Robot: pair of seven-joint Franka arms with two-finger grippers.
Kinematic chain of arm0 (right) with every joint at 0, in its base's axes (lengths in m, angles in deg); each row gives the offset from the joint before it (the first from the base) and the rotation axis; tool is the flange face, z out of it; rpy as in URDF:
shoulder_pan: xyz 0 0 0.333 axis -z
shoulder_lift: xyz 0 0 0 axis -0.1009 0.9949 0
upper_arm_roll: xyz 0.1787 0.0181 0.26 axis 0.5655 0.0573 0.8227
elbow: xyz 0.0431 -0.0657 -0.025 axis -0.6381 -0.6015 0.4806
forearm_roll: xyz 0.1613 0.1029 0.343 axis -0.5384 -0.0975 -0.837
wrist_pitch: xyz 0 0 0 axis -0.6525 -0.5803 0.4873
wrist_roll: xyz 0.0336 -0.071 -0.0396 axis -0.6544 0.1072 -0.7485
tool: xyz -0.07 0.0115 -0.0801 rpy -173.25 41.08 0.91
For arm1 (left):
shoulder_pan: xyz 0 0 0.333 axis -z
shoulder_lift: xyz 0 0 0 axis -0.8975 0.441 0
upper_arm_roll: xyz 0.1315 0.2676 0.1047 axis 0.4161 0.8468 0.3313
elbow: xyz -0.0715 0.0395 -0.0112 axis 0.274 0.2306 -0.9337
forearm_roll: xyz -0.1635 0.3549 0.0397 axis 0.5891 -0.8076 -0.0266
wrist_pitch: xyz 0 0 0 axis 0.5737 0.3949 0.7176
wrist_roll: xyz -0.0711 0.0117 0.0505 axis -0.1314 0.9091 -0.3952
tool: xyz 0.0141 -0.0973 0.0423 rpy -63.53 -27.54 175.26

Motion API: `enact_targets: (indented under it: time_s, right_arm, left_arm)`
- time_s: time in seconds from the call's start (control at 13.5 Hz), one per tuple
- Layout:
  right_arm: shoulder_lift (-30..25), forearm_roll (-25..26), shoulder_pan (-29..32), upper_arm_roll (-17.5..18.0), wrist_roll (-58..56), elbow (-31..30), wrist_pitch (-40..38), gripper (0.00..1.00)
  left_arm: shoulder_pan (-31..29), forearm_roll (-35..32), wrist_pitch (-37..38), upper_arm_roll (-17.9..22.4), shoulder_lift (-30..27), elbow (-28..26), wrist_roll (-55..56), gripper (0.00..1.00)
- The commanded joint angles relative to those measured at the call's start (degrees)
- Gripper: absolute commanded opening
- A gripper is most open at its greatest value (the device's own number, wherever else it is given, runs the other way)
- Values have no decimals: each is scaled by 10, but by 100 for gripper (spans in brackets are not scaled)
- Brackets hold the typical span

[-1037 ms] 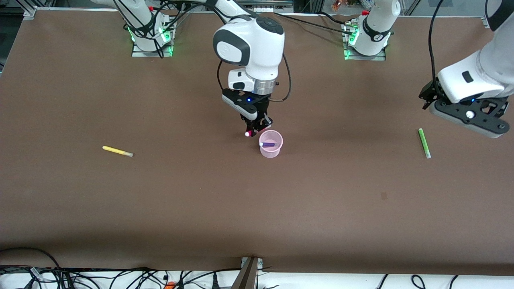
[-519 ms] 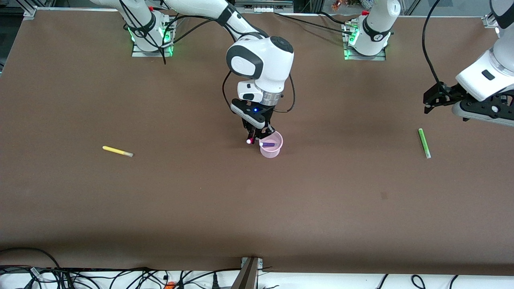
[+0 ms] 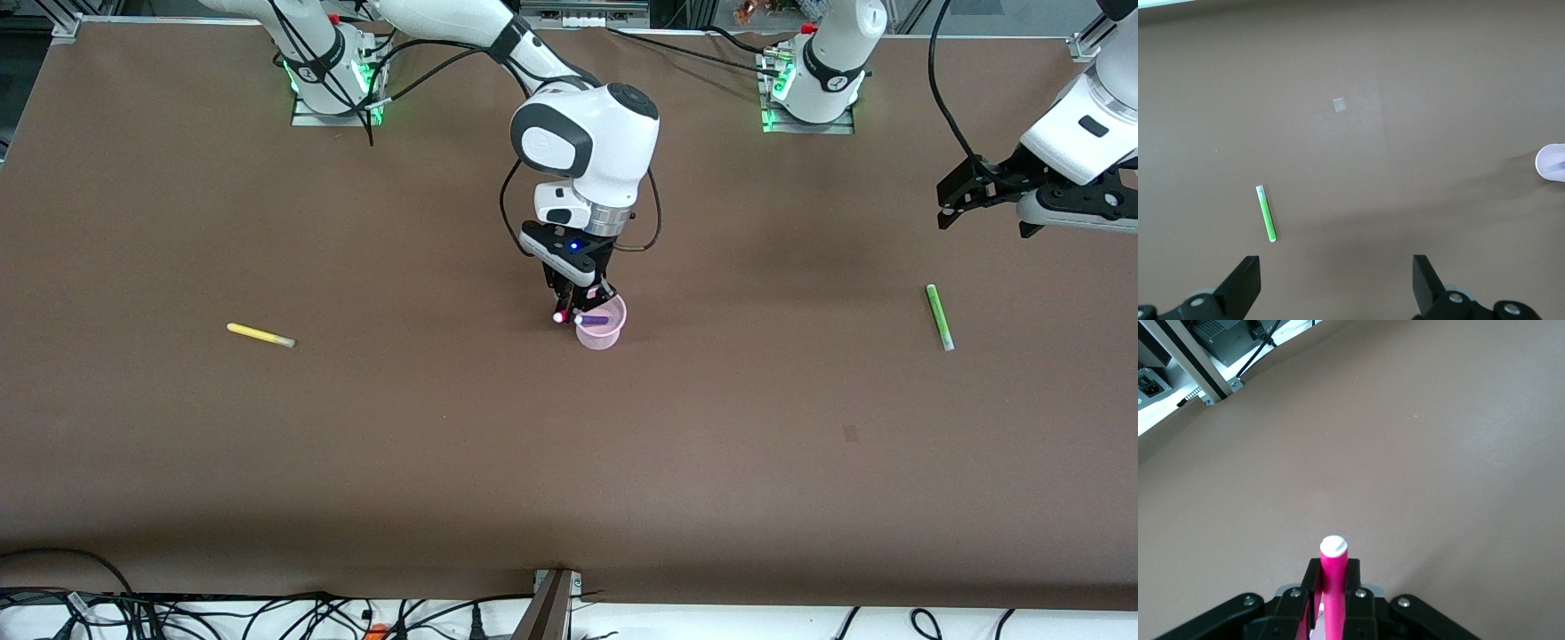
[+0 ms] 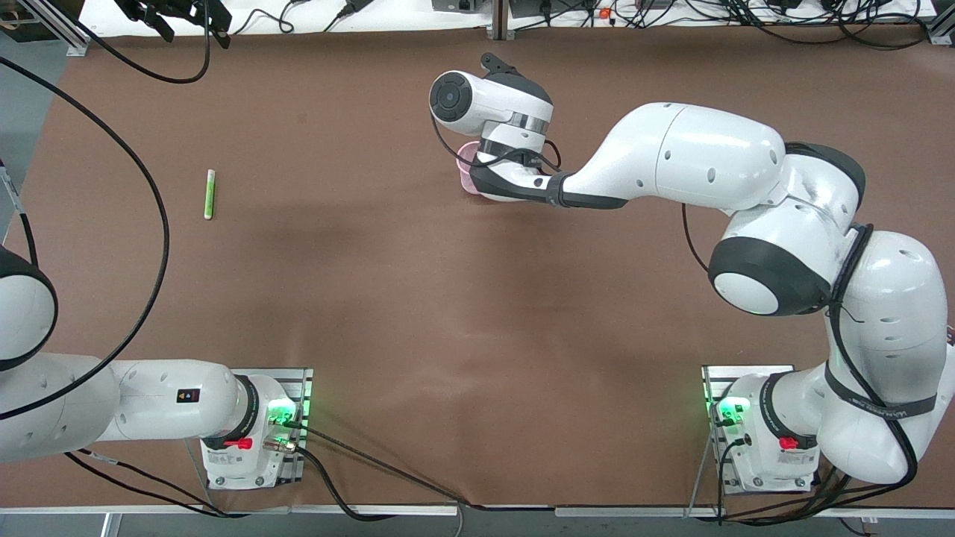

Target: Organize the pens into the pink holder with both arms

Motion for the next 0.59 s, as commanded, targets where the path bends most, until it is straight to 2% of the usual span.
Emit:
enact_targets:
  time_s: [0.0,0.15,0.22,0.44,0.52]
  right_arm:
    - [13,13,-9,-7,16,21,-8,52]
    - [12,12,-9,-7,17,25,-9,88]
    - [12,12,-8,-7,19,33,-9,97]
    - [2,7,-3,-7,15,41,-16,98]
    - [-11,-15,6,-9,6,41,-21,98]
  left_arm:
    - [11,4,0,10,-5,-5,19,100]
    - [10,4,-1,10,13,18,38,100]
    - [10,3,1,11,14,20,39,100]
    - [12,-20,23,10,20,36,38,100]
    - [10,-20,29,7,26,46,37,100]
